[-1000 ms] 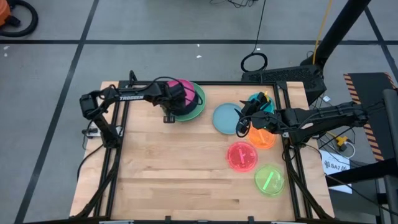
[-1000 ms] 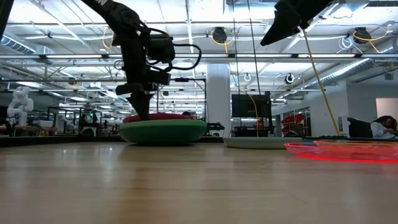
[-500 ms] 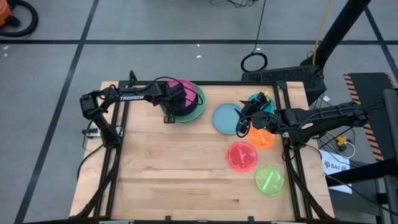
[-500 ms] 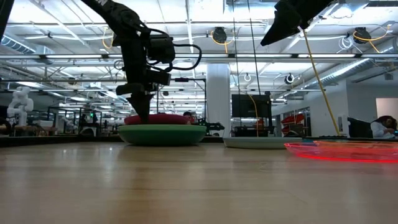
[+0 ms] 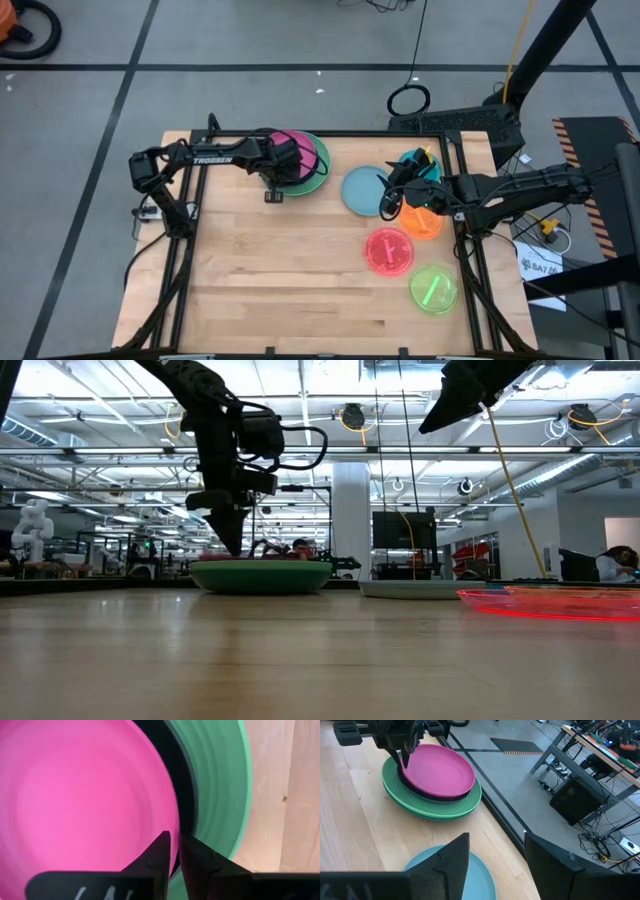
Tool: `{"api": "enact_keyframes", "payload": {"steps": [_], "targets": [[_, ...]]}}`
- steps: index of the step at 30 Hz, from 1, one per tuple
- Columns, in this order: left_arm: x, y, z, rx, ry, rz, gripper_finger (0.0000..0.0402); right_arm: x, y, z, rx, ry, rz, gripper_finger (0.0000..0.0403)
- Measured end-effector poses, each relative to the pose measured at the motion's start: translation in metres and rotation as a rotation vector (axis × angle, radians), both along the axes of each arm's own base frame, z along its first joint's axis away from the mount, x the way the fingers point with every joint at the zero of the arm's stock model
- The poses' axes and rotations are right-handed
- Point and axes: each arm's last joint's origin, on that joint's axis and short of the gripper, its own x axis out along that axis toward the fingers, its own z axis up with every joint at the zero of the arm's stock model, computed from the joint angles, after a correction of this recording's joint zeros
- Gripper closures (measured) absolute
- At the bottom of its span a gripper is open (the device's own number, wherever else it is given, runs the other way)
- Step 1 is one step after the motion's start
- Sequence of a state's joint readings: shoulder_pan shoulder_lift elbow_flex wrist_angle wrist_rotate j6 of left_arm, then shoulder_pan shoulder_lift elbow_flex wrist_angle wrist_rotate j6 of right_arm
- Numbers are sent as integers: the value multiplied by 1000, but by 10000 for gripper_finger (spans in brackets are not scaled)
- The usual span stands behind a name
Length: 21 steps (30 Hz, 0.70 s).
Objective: Stack plastic plates
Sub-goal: Stack the pink plate on the black plate, then stack the light blue plate on the pink plate
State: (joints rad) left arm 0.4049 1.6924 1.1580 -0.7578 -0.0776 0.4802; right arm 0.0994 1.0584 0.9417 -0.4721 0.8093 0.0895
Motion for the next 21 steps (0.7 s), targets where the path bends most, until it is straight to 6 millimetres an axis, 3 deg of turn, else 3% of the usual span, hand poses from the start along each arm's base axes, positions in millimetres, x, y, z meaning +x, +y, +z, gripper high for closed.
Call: {"api": "enact_keyframes", "payload": {"steps": [9, 15, 21], "targets": [[-1, 0, 0, -7, 5, 14, 316, 0, 0, 1, 2, -9, -3, 220], [-2, -1, 2, -16, -10, 63, 314, 1, 0, 1, 3, -18, -3, 220], [-6, -4, 17, -42, -88, 91, 314, 2, 0, 3, 4, -38, -1, 220]]}}
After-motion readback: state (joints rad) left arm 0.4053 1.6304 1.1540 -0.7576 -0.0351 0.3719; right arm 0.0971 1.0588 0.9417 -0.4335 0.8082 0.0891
